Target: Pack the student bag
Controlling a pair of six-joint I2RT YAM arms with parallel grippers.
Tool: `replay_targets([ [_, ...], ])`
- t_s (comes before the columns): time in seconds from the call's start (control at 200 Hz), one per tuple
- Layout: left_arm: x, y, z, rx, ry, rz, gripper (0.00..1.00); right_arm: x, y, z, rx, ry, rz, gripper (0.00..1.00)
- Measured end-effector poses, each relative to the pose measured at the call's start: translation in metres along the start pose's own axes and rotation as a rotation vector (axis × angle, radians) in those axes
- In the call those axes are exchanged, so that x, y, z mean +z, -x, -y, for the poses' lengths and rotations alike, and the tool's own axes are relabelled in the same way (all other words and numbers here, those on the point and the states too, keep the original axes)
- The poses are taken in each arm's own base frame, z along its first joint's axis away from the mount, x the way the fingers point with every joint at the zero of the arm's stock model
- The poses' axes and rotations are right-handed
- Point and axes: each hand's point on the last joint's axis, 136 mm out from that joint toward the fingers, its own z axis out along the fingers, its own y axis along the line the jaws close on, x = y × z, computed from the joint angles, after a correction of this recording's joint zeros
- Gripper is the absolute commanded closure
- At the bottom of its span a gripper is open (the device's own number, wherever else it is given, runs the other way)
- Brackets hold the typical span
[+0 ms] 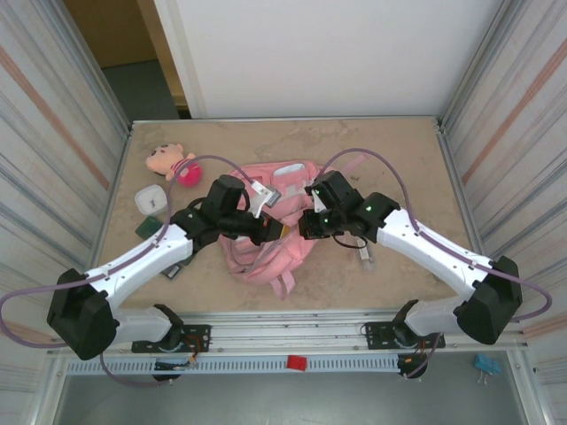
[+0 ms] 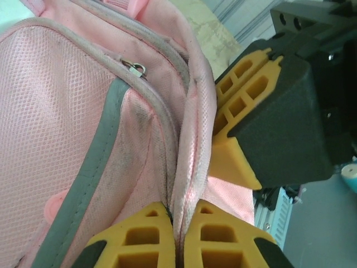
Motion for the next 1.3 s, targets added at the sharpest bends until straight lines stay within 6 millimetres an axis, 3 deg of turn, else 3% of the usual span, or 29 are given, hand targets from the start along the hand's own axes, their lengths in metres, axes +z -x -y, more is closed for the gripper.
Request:
replay_targets([
  [0.301,-0.017,-0.006,-0.001,0.232,0.077,-0.096,1.00,-0.019,0.002,0.019,-0.051,0.028,-0.024,1.00],
  [0.441,-0.033,-0.019,0.003,0.310,0.075,-0.148,1.00,-0.024,0.008,0.057,-0.009,-0.034,-0.032,1.00],
  [0.601,-0.049,-0.023,0.023,0.386,0.009,-0.134,1.00,-0.021,0.018,0.089,0.051,-0.060,-0.034,1.00],
  [0.822,-0.051,-0.020,0.027,0.418,-0.001,-0.116,1.00,-0.012,0.028,0.090,0.076,0.046,-0.044,1.00],
  [0.862,-0.051,-0.020,0.025,0.421,0.012,-0.119,1.00,-0.012,0.030,0.090,0.076,0.058,-0.042,0.86],
  [0.922,-0.049,-0.021,0.024,0.432,0.039,-0.127,0.88,-0.012,0.033,0.091,0.074,0.064,-0.031,0.67],
  [0.997,-0.046,-0.025,0.025,0.444,0.060,-0.144,0.50,-0.013,0.036,0.101,0.092,0.041,-0.011,0.45],
  [1.042,-0.044,-0.025,0.028,0.446,0.053,-0.146,0.35,-0.015,0.039,0.108,0.108,0.025,0.012,0.36],
  [1.142,-0.043,-0.017,0.035,0.460,0.049,-0.117,0.29,-0.027,0.043,0.116,0.114,0.010,0.070,0.33],
  [1.303,-0.046,-0.008,0.023,0.491,0.107,-0.089,0.24,-0.047,0.034,0.107,0.067,0.042,0.165,0.34],
])
